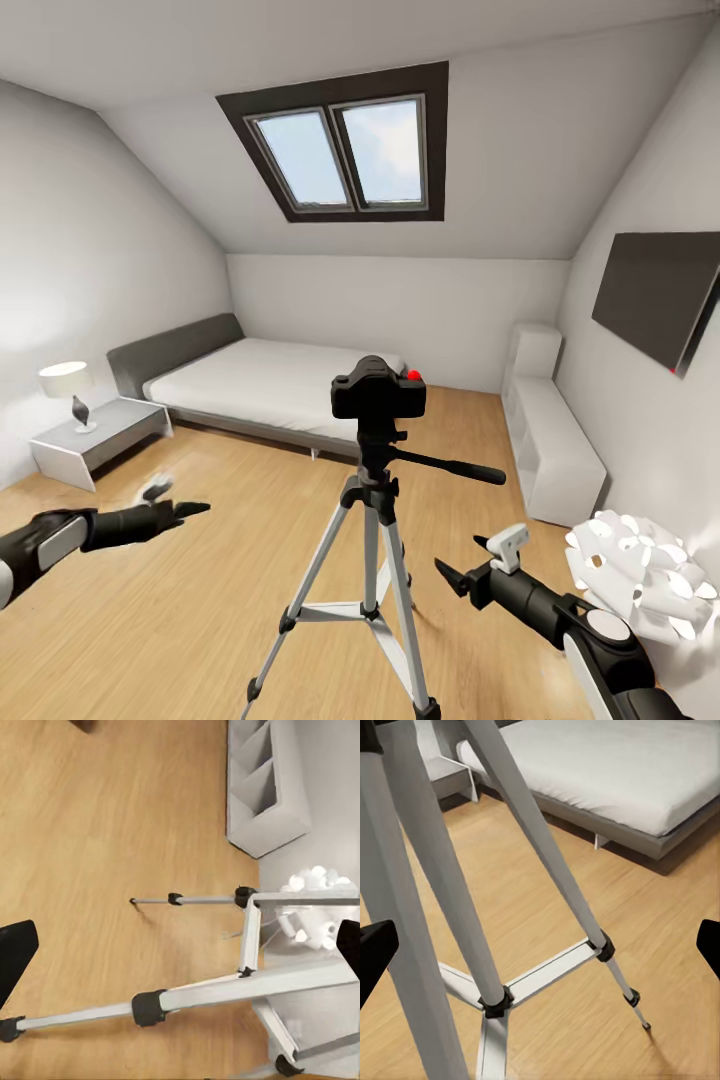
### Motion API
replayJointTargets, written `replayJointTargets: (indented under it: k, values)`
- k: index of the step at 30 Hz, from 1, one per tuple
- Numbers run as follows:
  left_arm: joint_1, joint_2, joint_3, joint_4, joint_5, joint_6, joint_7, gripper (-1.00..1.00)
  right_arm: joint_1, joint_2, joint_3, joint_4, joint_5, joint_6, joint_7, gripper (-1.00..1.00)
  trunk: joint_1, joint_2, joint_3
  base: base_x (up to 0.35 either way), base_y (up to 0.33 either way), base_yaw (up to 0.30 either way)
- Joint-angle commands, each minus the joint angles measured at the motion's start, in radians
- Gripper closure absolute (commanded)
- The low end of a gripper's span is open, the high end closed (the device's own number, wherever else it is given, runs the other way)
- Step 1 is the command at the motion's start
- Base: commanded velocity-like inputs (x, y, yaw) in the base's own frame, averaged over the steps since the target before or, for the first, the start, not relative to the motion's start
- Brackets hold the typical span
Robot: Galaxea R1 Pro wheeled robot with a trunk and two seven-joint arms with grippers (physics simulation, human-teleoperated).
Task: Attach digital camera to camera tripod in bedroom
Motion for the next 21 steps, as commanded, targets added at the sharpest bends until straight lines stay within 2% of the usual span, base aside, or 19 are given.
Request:
replayJointTargets:
  k: [1,4,6,7,10,12,13,14,15,16,19,20,21]
  values:
    - [0.032,0.0,-0.005,-0.001,0.043,-0.021,0.025,-1.0,0.0,-0.001,-0.001,0.001,-0.004,0.008,-0.001,-1.0,0.001,-0.001,0.0,0.0,0.0,0.0]
    - [0.082,0.0,-0.006,-0.001,0.08,-0.057,0.052,-1.0,0.0,-0.001,-0.002,0.009,-0.004,0.008,-0.02,-1.0,0.001,-0.001,0.0,0.0,0.0,0.0]
    - [0.099,0.0,-0.006,-0.001,0.089,-0.067,0.06,-1.0,0.0,-0.002,-0.002,0.014,-0.004,0.008,-0.032,-1.0,0.001,-0.001,0.0,0.0,0.0,0.0]
    - [0.131,-0.001,-0.006,0.0,0.101,-0.081,0.077,-1.0,0.0,-0.004,-0.005,0.028,-0.004,0.009,-0.063,-1.0,0.001,-0.001,0.0,0.0,0.0,0.0]
    - [0.277,-0.001,-0.006,0.0,0.121,-0.15,0.157,-1.0,0.0,-0.007,-0.016,0.117,-0.003,0.021,-0.176,-1.0,0.001,-0.001,0.0,0.0,0.0,0.0]
    - [0.315,-0.005,-0.005,0.001,0.122,-0.169,0.174,-1.0,0.001,-0.008,-0.017,0.148,-0.003,0.035,-0.192,-1.0,0.001,-0.001,0.0,0.0,0.0,0.0]
    - [0.351,-0.015,-0.005,0.001,0.123,-0.19,0.196,-1.0,0.002,-0.008,-0.02,0.193,-0.003,0.058,-0.215,-1.0,0.001,-0.001,0.0,0.0,0.0,0.0]
    - [0.484,-0.085,-0.006,0.03,0.182,-0.233,0.383,-1.0,0.002,-0.009,-0.029,0.419,-0.005,0.105,-0.331,-1.0,0.001,-0.001,0.0,0.0,0.0,0.0]
    - [0.524,-0.111,-0.007,0.045,0.22,-0.239,0.445,-1.0,0.001,-0.009,-0.03,0.512,-0.005,0.107,-0.35,-1.0,0.001,-0.001,0.0,0.0,0.0,0.0]
    - [0.524,-0.111,-0.007,0.045,0.22,-0.239,0.445,-1.0,0.001,-0.009,-0.03,0.512,-0.005,0.107,-0.35,-1.0,0.001,-0.001,0.0,0.0,0.0,0.0]
    - [0.582,-0.153,-0.008,0.072,0.261,-0.245,0.528,-1.0,0.0,-0.009,-0.031,0.674,-0.005,0.094,-0.37,-1.0,0.001,-0.001,0.0,0.0,0.0,0.0]
    - [0.582,-0.153,-0.008,0.072,0.261,-0.245,0.528,-1.0,0.0,-0.009,-0.031,0.674,-0.005,0.094,-0.37,-1.0,0.001,-0.001,0.0,0.0,0.0,0.0]
    - [0.622,-0.183,-0.008,0.091,0.279,-0.248,0.575,-1.0,-0.001,-0.008,-0.031,0.789,-0.006,0.066,-0.378,-1.0,0.001,-0.001,0.0,0.0,0.0,0.0]
